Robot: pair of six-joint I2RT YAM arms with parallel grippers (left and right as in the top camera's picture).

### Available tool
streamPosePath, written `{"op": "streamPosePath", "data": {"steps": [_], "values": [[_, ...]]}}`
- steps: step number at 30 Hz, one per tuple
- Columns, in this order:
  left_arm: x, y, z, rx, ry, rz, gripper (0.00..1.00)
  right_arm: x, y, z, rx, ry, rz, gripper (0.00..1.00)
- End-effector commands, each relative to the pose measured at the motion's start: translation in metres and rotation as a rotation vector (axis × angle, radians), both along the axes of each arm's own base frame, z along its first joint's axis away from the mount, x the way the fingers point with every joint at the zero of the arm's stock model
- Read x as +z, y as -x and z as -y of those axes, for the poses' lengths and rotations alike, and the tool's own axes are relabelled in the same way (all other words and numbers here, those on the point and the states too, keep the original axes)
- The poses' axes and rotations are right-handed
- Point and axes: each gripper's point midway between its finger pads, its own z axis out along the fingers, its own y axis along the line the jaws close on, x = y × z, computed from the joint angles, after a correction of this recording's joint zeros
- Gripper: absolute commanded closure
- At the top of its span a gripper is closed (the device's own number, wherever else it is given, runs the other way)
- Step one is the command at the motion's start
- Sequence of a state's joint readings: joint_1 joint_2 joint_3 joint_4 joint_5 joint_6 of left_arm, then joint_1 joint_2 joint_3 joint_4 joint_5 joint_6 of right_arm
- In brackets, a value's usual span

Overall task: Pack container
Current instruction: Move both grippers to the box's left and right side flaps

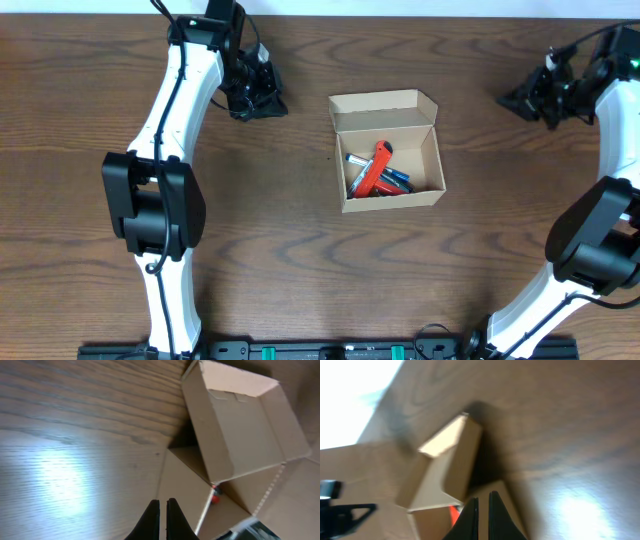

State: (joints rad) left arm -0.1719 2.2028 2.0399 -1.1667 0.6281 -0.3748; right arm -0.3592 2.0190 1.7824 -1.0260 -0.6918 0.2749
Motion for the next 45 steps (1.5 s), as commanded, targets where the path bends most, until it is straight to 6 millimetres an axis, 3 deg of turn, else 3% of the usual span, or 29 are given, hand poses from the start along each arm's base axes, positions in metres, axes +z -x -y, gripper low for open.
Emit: {"op": "streamPosePath", "data": {"steps": [1,4,7,10,14,17,27,36,45], "values": [[0.009,0.002,0.013,0.019,0.089,-0.034,0.94,0.013,-0.008,-0.035,0.014,-0.122,0.009,0.99],[0.004,0.003,0.02,0.011,0.107,-0.054,0.94,0.002,-0.013,-0.053,0.052,-0.089,-0.003,0.99],[0.001,0.01,0.038,-0.028,0.224,-0.107,0.95,-0.023,-0.015,-0.07,0.093,-0.118,-0.055,0.99],[-0.003,0.021,0.057,-0.073,0.33,-0.177,0.94,-0.043,-0.017,-0.092,0.174,-0.27,-0.062,0.99],[-0.013,0.028,0.061,-0.104,0.297,-0.188,0.94,-0.075,-0.014,-0.093,0.167,-0.322,-0.136,0.99],[-0.013,0.026,0.061,-0.107,0.297,-0.178,0.94,-0.086,-0.014,-0.089,0.15,-0.333,-0.162,0.99],[-0.013,0.016,0.069,-0.085,0.42,-0.197,0.94,-0.087,-0.015,-0.076,0.125,-0.351,-0.157,0.99],[-0.033,0.014,0.079,-0.074,0.53,-0.282,0.94,-0.087,-0.015,-0.077,0.128,-0.354,-0.153,0.99],[-0.044,0.004,0.065,-0.035,0.526,-0.281,0.94,-0.084,-0.015,-0.079,0.132,-0.371,-0.146,0.99]]}}
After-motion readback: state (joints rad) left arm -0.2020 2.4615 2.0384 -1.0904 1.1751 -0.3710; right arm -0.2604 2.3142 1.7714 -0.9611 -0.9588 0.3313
